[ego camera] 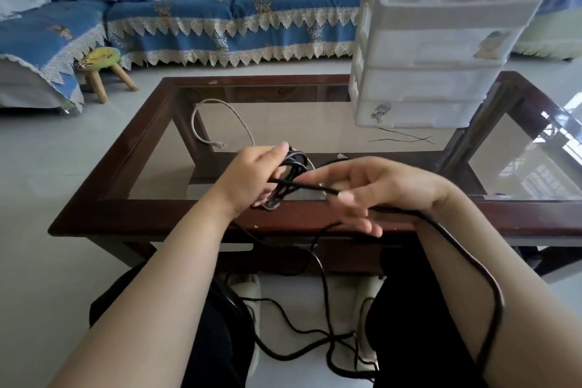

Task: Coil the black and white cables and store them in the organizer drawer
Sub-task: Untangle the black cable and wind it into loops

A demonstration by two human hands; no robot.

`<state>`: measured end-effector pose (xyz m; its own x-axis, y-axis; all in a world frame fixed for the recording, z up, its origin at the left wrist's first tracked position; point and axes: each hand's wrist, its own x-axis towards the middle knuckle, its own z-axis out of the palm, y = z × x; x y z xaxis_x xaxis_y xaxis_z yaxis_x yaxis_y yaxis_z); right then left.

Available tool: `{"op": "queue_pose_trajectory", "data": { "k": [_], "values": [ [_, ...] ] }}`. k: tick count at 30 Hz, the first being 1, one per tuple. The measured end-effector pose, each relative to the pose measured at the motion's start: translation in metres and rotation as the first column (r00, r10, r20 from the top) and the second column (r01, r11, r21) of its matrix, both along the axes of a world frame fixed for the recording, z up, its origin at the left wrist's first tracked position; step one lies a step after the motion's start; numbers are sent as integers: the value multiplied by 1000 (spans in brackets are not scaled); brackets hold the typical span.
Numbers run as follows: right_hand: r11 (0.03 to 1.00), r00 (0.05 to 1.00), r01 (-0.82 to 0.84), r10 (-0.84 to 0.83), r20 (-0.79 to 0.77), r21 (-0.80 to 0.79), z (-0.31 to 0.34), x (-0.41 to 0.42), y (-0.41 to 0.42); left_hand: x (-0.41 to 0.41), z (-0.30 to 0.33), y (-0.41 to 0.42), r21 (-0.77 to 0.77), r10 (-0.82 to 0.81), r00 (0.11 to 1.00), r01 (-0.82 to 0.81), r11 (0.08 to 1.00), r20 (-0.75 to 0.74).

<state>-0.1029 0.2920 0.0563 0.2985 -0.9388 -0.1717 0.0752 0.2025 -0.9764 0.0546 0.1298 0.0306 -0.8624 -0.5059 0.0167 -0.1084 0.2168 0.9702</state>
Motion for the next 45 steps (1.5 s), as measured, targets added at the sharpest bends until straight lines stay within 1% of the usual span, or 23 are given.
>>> {"op": "queue_pose_trajectory", "data": {
  "k": [1,2,3,4,6,7,9,10,12,13,15,18,20,22,24,27,29,31,33,35,38,41,45],
  "values": [
    [993,992,114,-116,-45,-31,-1,-5,2,4,1,-2,146,-73,997,71,987,10],
    [967,961,241,-249,-120,-77,-3,-7,1,8,1,-3,245,-159,987,149,958,20],
    [921,897,358,-385,-216,-156,-6,-6,-1,12,0,-3,307,-243,970,225,925,19],
    [858,805,449,-510,-302,-250,-8,-4,-4,14,1,-1,351,-305,952,286,892,-3],
    [736,617,549,-677,-402,-397,-11,5,-13,13,2,1,416,-310,949,305,857,-59],
    [697,536,562,-717,-446,-445,-12,9,-18,12,4,1,453,-270,960,274,849,-73],
    [682,399,543,-723,-564,-491,-16,15,-24,10,5,-2,534,-218,971,238,812,-100],
    [691,351,525,-707,-614,-497,-17,18,-26,10,6,-3,574,-217,968,248,780,-124],
    [679,296,518,-714,-635,-521,-20,26,-30,11,7,-4,642,-218,962,271,717,-163],
    [656,298,539,-735,-609,-528,-20,31,-32,11,7,-5,664,-212,960,280,693,-183],
    [633,364,596,-761,-537,-494,-18,40,-32,11,8,-5,686,-198,955,295,665,-219],
    [667,423,585,-736,-529,-461,-19,50,-32,11,10,-3,691,-186,949,312,652,-254],
    [655,443,614,-747,-495,-440,-22,53,-34,10,11,2,709,-164,952,302,638,-259],
    [639,513,674,-766,-388,-371,-21,52,-37,9,12,8,727,-123,956,282,626,-265],
    [660,594,694,-751,-287,-288,-17,52,-36,7,12,14,733,-78,959,258,629,-271],
    [663,597,690,-748,-290,-291,-18,46,-38,4,11,21,725,-28,963,221,653,-269],
    [703,638,669,-710,-300,-243,-19,42,-40,3,11,23,705,-23,964,211,677,-266],
    [757,722,638,-652,-230,-142,-19,37,-39,3,12,23,702,-25,964,210,681,-264],
    [784,769,609,-621,-153,-121,-17,35,-37,3,14,23,695,-41,966,213,687,-256],
    [768,760,625,-639,-120,-138,-18,35,-38,3,17,28,699,-48,969,208,684,-241],
    [707,707,682,-703,-77,-186,-16,39,-39,1,18,36,729,-15,970,192,657,-243],
    [659,661,726,-748,-66,-200,-16,41,-43,1,19,38,728,-37,963,226,647,-267],
    [584,530,771,-810,-250,-254,-24,41,-50,-1,15,40,676,-52,974,192,712,-221]
  ]
}}
